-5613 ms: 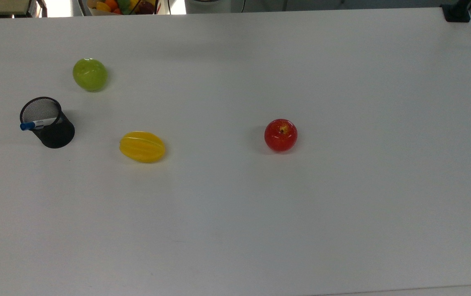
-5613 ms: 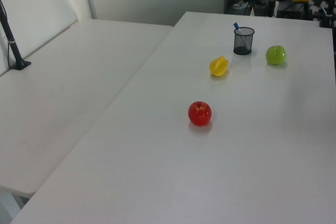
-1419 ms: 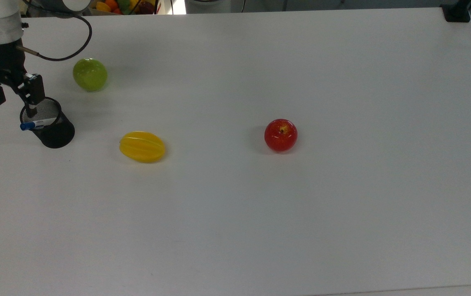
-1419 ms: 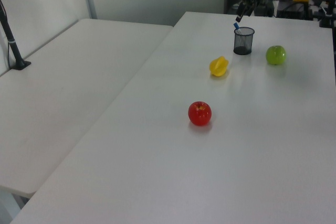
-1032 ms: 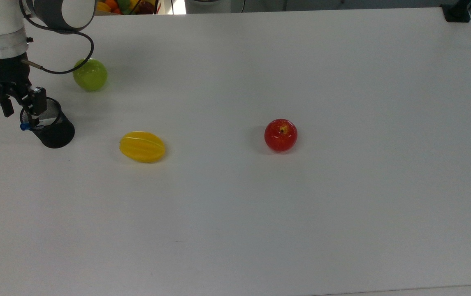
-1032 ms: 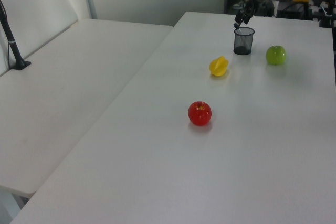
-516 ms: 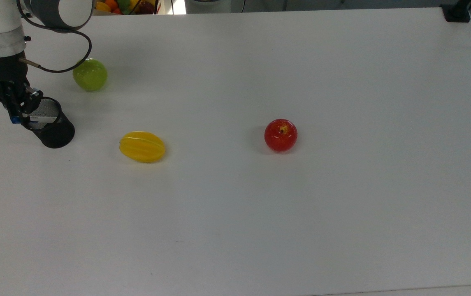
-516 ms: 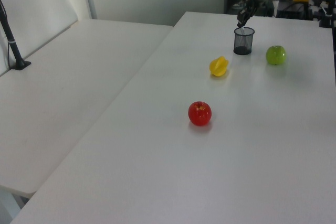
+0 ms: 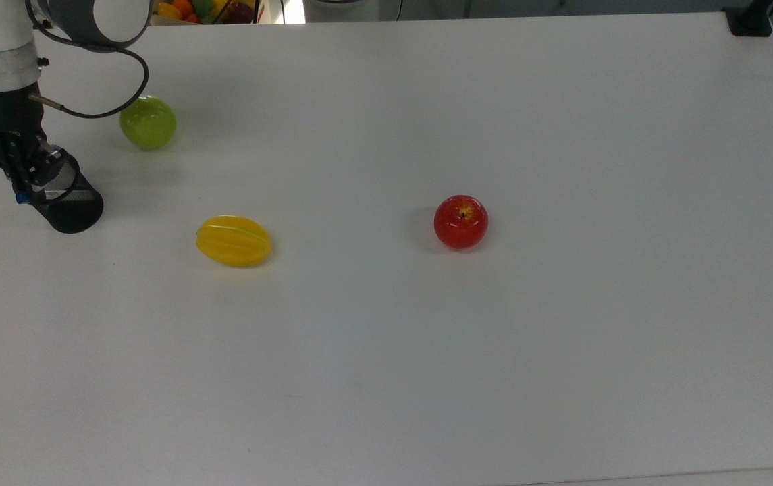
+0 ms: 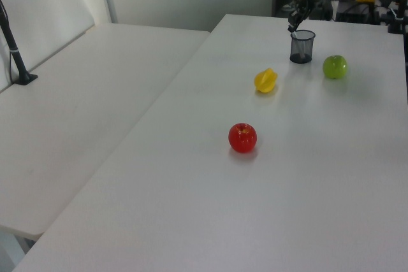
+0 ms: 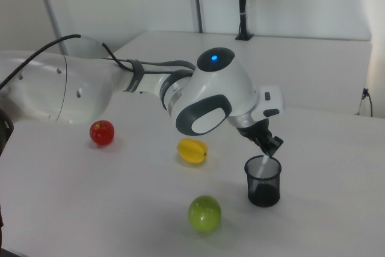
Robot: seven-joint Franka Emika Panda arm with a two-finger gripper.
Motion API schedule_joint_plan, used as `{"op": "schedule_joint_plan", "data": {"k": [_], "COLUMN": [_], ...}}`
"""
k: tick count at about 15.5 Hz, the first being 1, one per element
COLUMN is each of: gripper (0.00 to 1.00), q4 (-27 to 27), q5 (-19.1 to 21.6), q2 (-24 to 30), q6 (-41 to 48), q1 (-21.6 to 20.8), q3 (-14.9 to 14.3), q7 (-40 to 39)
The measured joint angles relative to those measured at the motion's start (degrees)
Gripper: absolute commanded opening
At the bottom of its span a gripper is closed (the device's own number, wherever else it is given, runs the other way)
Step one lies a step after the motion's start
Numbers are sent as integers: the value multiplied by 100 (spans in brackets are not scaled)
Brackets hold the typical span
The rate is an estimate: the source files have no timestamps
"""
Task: Take marker pen
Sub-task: 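Close the gripper on the blue-capped marker inside the cup, then lift the marker up out of the pen cup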
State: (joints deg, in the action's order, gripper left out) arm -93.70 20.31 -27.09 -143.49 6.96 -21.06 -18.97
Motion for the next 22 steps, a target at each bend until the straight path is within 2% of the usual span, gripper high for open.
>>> {"op": "schedule_joint_plan", "data": {"k": [5,12,16,20,22], "gripper": [4,4,4,4,4], "q4": [85,148,150,152,151], "q5": [276,315,315,301,134], "q2": [158,796,1218,1697,1885], "q6": [-4,64,845,2336,3021], "q1": [27,38,14,-89,-239], "q3": [-9,-10,3,15,32], "q7": [-7,-7,-7,4,121]}}
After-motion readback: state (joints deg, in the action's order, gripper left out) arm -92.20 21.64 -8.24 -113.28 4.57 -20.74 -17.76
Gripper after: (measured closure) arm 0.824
